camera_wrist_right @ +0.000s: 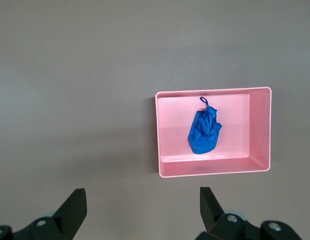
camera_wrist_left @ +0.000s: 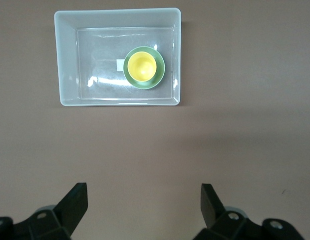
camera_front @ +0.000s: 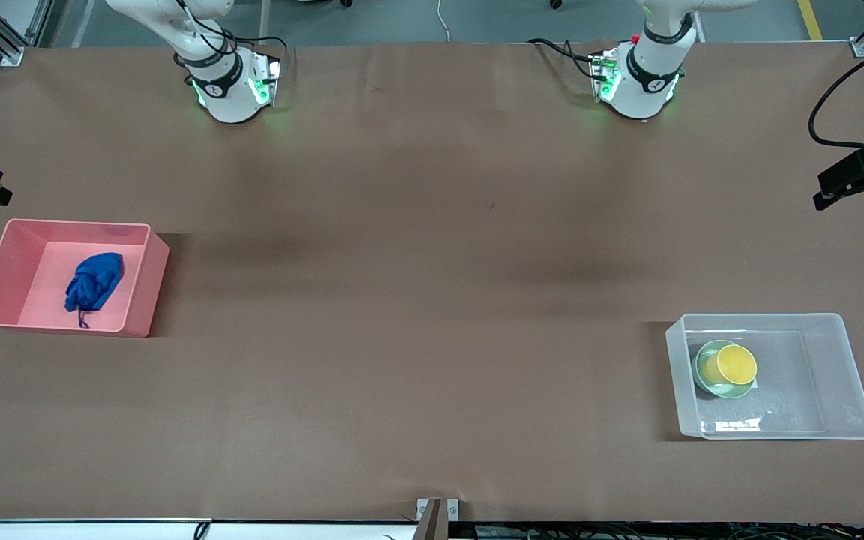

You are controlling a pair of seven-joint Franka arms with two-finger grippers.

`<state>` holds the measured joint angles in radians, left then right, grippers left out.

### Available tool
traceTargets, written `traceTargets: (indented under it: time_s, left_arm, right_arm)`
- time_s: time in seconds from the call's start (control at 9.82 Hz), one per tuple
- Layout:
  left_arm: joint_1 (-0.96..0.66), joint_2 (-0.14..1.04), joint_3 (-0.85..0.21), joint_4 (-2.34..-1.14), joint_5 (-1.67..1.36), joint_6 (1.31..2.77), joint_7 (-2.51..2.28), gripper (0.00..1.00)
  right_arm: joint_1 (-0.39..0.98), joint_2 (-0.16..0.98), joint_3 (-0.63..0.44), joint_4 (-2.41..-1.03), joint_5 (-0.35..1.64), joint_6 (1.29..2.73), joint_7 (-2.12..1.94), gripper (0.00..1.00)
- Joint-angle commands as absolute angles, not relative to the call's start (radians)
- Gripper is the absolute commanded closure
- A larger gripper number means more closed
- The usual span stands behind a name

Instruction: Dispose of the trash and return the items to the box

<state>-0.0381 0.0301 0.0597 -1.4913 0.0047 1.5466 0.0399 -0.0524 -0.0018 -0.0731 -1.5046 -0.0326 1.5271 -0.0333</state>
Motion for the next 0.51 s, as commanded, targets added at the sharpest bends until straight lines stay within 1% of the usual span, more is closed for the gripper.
traceTargets:
  time_s: [0.0,0.41]
  left_arm:
    - [-0.034,0.035,0.080,-1.514,-0.037,1.534,0.035,0.00]
    - [-0.040,0.035,0.087,-1.514,-0.026,1.534,0.034,0.00]
  right_arm:
    - [-0.049,-0.011,-0.072,-1.511,-0.032,1.528,-0.041,0.00]
    - [-0.051,-0.009,-0.072,-1.509,-0.034,1.526,-0.041,0.00]
